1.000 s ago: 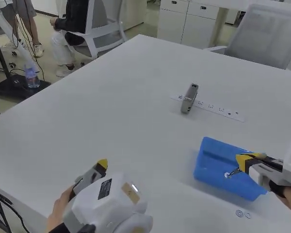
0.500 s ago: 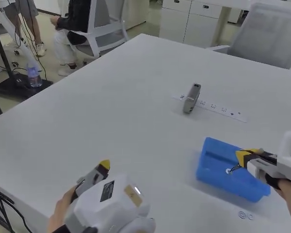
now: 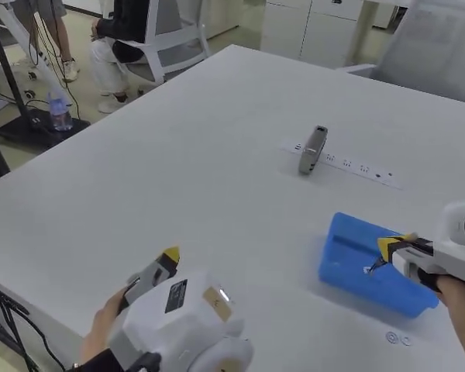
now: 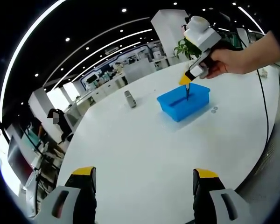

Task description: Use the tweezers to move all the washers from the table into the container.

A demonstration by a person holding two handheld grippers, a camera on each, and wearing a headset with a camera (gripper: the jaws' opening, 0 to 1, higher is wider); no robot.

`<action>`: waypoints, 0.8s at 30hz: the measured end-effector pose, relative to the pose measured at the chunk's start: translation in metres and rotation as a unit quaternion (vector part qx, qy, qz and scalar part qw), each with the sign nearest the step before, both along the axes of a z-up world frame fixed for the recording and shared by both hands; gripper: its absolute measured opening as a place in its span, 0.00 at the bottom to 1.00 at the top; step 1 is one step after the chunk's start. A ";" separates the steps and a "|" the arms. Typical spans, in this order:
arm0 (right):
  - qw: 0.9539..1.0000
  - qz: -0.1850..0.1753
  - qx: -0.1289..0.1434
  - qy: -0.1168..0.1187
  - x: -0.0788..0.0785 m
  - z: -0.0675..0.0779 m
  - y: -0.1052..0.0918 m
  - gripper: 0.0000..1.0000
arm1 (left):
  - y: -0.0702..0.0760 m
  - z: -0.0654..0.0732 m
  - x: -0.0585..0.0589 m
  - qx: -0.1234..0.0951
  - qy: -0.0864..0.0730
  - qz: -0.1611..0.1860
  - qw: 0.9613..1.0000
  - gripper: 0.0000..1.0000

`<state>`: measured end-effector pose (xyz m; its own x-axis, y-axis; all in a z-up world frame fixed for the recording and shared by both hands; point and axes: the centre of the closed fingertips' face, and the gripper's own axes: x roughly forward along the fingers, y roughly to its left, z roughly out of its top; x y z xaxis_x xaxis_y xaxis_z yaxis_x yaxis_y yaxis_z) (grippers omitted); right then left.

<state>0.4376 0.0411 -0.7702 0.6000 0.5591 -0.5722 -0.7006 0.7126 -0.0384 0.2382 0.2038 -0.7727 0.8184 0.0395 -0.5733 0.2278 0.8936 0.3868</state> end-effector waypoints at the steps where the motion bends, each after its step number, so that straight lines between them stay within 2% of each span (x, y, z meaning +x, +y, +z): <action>1: 1.000 0.000 -0.002 0.002 -0.002 -0.001 0.000 0.01 | 0.000 0.000 0.000 0.000 0.000 0.000 1.000 0.87; 7: 1.000 -0.003 -0.008 0.012 0.002 -0.015 -0.001 0.01 | 0.000 0.000 0.000 -0.001 0.000 0.000 1.000 0.87; 11: 1.000 -0.005 -0.016 0.019 -0.001 -0.021 -0.002 0.01 | 0.000 0.000 0.000 -0.001 0.000 0.000 1.000 0.87; 20: 0.999 -0.010 -0.021 0.030 0.000 -0.030 -0.001 0.01 | 0.000 0.000 0.000 -0.001 0.000 -0.001 1.000 0.87; 24: 0.999 -0.010 -0.022 0.027 0.001 -0.031 -0.001 0.01 | 0.000 0.000 0.000 -0.002 -0.001 -0.001 1.000 0.87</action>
<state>0.4386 0.0405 -0.8012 0.5783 0.5212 -0.6276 -0.6883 0.7247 -0.0324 0.2387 0.2037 -0.7727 0.8191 0.0365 -0.5725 0.2286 0.8945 0.3841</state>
